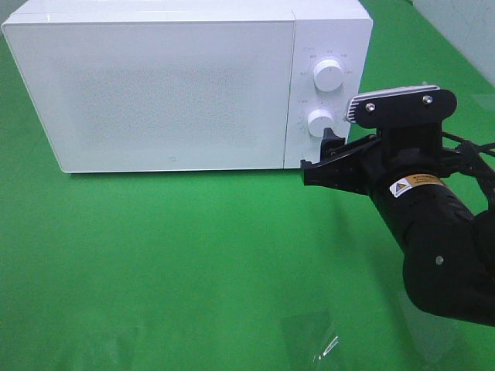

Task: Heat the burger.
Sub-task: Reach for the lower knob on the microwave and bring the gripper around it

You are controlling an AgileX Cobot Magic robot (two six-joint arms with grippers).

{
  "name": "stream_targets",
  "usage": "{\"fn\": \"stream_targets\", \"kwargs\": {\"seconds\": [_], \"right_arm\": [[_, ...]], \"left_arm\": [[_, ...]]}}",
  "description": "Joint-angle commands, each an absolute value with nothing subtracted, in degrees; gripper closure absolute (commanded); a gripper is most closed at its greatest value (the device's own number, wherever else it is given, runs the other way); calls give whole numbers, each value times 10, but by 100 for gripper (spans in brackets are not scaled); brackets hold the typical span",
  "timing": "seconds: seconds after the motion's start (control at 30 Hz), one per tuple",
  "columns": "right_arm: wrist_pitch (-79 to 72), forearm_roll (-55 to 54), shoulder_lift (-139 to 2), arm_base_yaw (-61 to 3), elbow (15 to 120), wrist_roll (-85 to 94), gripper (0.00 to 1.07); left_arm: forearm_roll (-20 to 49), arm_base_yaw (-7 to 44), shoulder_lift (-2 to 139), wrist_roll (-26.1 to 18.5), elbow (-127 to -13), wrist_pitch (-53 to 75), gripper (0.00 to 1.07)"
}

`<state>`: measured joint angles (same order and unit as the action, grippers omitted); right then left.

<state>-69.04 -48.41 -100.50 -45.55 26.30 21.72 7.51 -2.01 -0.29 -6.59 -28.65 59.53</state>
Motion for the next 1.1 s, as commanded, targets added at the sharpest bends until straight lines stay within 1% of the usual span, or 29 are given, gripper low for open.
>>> {"fn": "stream_targets", "kwargs": {"seconds": [0.03,0.2,0.33,0.5,0.77,1.1], "right_arm": [[-728,-502,-1010,-458,269,208,22],[-732,-508,-1036,-458,286,179,22],[-732,-506,-1083,-454,325,178,24],[-732,-507,-1098,-451,343,179,24],[-702,-474,-1132,-408,405,186,26],[-681,-471,-1158,-399,448,190,28]], "left_arm": [[77,-21,-17,-63,-285,591,7],[77,-21,-17,-63,-285,591,7],[77,-21,-17,-63,-285,591,7],[77,-21,-17,-63,-285,591,7],[77,-21,-17,-63,-285,591,7],[77,-21,-17,-63,-285,591,7]]}}
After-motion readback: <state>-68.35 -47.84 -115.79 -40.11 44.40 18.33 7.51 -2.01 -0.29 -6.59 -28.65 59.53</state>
